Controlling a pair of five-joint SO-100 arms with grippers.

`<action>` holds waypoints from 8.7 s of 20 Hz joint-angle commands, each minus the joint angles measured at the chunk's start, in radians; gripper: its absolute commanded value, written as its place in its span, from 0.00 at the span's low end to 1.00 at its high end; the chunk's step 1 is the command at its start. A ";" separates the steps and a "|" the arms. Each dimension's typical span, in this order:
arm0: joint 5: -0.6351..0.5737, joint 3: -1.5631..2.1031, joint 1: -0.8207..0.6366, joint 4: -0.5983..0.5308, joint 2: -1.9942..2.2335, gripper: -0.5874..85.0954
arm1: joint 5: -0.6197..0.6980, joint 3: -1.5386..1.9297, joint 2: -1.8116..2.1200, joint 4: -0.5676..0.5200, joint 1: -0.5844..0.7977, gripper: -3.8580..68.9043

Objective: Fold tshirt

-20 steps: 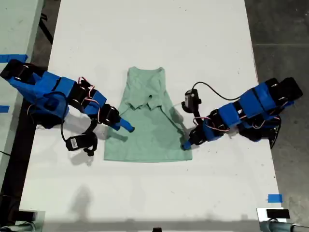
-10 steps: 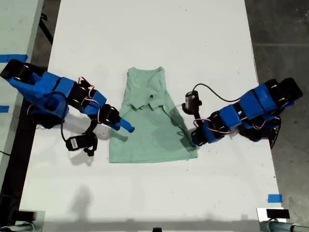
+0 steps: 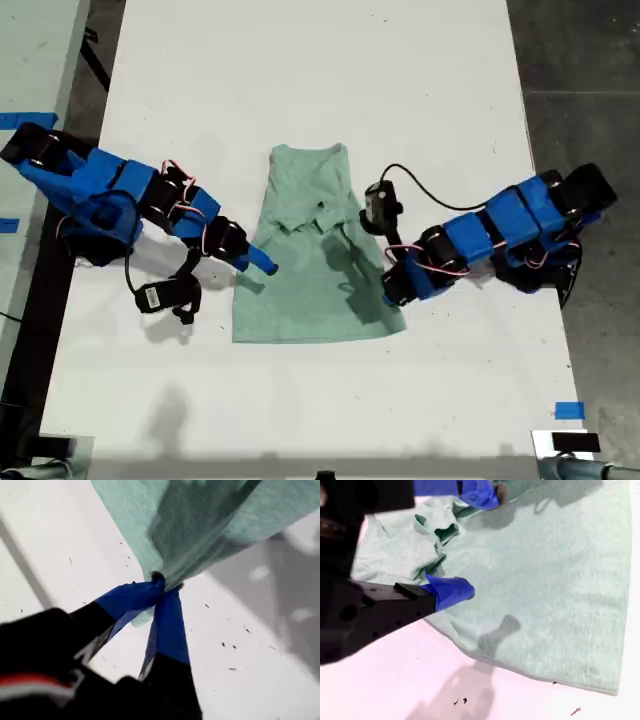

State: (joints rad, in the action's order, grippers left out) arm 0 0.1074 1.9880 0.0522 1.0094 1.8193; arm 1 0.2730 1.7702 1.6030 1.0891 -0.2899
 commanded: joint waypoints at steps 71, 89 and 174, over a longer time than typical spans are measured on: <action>0.199 -0.095 0.173 0.074 -0.348 0.01 | 0.057 -0.592 -0.140 0.454 0.083 0.36; 0.232 -0.072 0.183 0.308 -0.106 0.37 | 0.067 -0.588 -0.144 0.416 0.083 0.36; 0.285 -0.083 0.348 0.117 0.005 0.31 | -0.143 -1.097 -0.632 0.202 -0.072 0.38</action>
State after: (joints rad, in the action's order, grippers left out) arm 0 0.4065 1.9159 0.3820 1.1597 1.8316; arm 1 0.1365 0.7409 0.9541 1.3223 -0.3436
